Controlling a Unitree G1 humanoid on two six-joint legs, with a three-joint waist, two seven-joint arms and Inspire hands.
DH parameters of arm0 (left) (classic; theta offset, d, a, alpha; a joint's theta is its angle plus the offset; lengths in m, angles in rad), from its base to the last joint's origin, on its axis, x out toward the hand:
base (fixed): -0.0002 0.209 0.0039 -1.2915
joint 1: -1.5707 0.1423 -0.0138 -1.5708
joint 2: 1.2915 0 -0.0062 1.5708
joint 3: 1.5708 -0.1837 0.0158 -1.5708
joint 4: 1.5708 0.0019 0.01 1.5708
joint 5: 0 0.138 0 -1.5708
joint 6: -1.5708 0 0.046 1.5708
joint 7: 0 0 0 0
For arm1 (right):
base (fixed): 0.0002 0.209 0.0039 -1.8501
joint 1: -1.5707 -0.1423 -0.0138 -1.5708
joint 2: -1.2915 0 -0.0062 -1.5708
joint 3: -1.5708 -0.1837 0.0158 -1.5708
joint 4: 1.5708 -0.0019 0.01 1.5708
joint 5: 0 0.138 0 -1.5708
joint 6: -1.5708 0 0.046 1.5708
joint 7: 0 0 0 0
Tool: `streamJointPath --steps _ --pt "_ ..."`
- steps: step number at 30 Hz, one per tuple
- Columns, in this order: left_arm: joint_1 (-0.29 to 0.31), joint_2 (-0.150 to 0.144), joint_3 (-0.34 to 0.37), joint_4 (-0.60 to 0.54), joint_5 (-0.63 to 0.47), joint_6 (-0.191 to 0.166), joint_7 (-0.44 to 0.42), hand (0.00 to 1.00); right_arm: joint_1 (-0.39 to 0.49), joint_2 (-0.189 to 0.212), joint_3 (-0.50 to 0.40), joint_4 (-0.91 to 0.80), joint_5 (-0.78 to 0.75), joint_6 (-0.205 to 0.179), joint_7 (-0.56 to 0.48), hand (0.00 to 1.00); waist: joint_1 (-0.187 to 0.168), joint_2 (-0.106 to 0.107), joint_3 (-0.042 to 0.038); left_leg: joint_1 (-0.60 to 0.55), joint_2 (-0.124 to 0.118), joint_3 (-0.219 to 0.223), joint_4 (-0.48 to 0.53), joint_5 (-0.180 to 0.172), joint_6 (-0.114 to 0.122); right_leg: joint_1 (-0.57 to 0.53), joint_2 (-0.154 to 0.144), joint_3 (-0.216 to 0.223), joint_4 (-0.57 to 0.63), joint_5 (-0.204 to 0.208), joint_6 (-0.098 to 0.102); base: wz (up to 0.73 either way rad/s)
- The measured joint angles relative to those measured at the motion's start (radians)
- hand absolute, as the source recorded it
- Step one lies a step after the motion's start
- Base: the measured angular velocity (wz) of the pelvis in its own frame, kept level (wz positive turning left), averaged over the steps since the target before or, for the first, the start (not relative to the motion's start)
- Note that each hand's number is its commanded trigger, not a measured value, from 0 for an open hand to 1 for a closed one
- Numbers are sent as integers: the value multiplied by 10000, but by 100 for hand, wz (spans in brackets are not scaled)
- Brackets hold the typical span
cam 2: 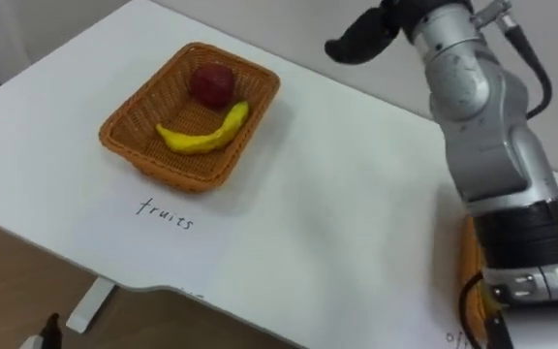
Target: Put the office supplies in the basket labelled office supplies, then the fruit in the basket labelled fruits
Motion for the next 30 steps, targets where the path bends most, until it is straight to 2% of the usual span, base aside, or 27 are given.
streamJointPath --steps 3,7,9,12,16,17,22,24,26,28,30 --pt "141 -129 398 404 -245 -102 80 0 232 -244 -644 -10 31 -182 -623 0 -342 270 -66 262 50 255 -116 0 0 70 19 221 -12 0 0 -25" --pt "130 -191 870 751 -751 -339 246 0 1007 -445 -1701 -22 139 -248 -1453 0 -733 328 -100 323 159 487 -177 -5 -8 49 52 453 36 0 0 -19" --pt "105 -191 955 1172 -1236 -390 354 0 1245 -471 -1993 -94 379 -250 -1729 0 -1103 403 -125 377 186 853 -256 -6 -10 -124 91 676 161 0 0 -39" --pt "45 -176 1103 1503 -1257 -576 399 0 1624 -515 -2435 -451 475 -277 -2102 0 -1615 435 -127 411 220 1033 -287 -30 -14 -191 119 825 165 12 -18 -23" --pt "2 -104 1149 1650 -1255 -865 408 0 2261 -639 -3135 -845 687 -512 -2613 0 -1874 473 -122 544 329 1399 -324 -100 -44 -178 197 1070 166 42 -54 -28" --pt "-4 -98 1152 1683 -1256 -928 410 0 2445 -644 -3378 -911 904 -616 -2805 0 -2027 485 -114 581 332 1446 -327 -118 -50 -164 211 1076 168 49 -61 -15" --pt "-6 -102 1136 1730 -1258 -998 425 0 3093 -646 -4034 -969 1212 -618 -3544 0 -2247 571 -104 672 397 1735 -411 -145 -71 -279 285 1343 215 63 -83 -20" --pt "-16 -101 1118 2043 -1268 -1065 466 0 3504 -649 -4252 -947 1226 -668 -3930 0 -2517 602 -109 664 402 1738 -412 -146 -72 -318 292 1340 260 63 -83 0" --pt "0 -99 1113 2084 -1266 -1072 469 0 3739 -649 -4327 -947 1321 -684 -4247 0 -2635 628 -123 672 416 1756 -418 -149 -76 -342 307 1343 288 63 -83 -4" --pt "-2 -99 1149 2095 -1257 -1093 478 0 4038 -649 -4621 -951 1473 -804 -4535 0 -2691 629 -136 667 457 1897 -415 -158 -92 -440 334 1397 289 69 -94 -15" --pt "101 -97 1199 2169 -1259 -1273 549 0 4606 -648 -5118 -988 1869 -1056 -4903 0 -2694 617 -136 700 501 1987 -418 -177 -125 -444 382 1474 289 79 -111 -12"
